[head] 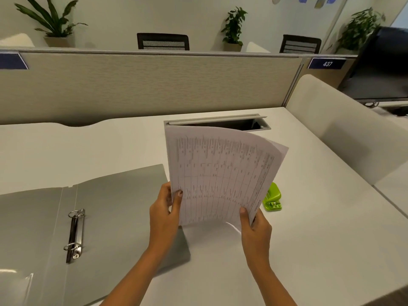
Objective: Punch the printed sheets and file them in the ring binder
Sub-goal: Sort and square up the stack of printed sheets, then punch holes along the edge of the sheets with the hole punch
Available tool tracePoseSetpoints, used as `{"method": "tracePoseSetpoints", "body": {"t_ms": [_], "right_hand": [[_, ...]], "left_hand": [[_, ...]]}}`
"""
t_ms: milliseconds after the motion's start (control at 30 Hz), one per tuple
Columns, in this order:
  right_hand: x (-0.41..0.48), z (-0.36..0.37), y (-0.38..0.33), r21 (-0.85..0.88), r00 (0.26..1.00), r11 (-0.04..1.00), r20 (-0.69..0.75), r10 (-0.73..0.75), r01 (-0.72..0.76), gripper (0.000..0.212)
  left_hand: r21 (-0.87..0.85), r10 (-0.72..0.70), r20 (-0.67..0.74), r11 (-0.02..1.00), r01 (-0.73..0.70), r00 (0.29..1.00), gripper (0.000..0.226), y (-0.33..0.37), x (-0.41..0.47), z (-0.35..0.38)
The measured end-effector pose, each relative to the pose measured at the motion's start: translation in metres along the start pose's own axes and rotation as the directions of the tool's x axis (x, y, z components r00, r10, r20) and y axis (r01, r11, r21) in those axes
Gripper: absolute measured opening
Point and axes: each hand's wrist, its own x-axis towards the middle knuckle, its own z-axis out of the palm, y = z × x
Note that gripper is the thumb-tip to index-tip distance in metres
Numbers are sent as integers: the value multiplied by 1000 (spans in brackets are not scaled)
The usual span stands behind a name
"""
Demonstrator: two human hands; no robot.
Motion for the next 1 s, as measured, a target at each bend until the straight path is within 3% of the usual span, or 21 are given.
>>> {"method": "tracePoseSetpoints", "body": {"t_ms": [267, 400, 467, 533, 600, 633, 800, 1000], "right_hand": [[4, -9, -3, 30, 999, 999, -7, 33, -33, 21], [12, -14, -3, 30, 997, 997, -3, 76, -76, 32], [15, -16, -3, 33, 994, 994, 25, 108, -109, 40], [18, -19, -3, 58, 987, 988, 80, 136, -141, 41], [21, -23, -2, 70, 976, 981, 130, 172, -182, 43], [23, -24, -1, 63, 971, 978, 148, 186, -197, 44], [29, -28, 7, 0, 968, 979, 152, 200, -202, 47], [52, -45, 20, -142, 990, 984, -102, 94, -108, 37]], "left_hand": [[114, 29, 11, 993, -30, 1000, 13, -1, 10, -6], [62, -109, 103, 993, 103, 989, 16, 6, 23, -11], [-15, -248, 219, 966, 258, 943, 25, 8, 29, -15], [-116, -371, 402, 886, 449, 837, 30, 9, 35, -18], [-134, -390, 525, 840, 526, 757, 30, 10, 39, -20], [-126, -379, 543, 846, 519, 749, 30, 8, 40, -19], [-109, -363, 454, 884, 455, 814, 27, -4, 36, -5], [-125, -411, 380, 865, 486, 829, 23, -16, 24, 10]]}}
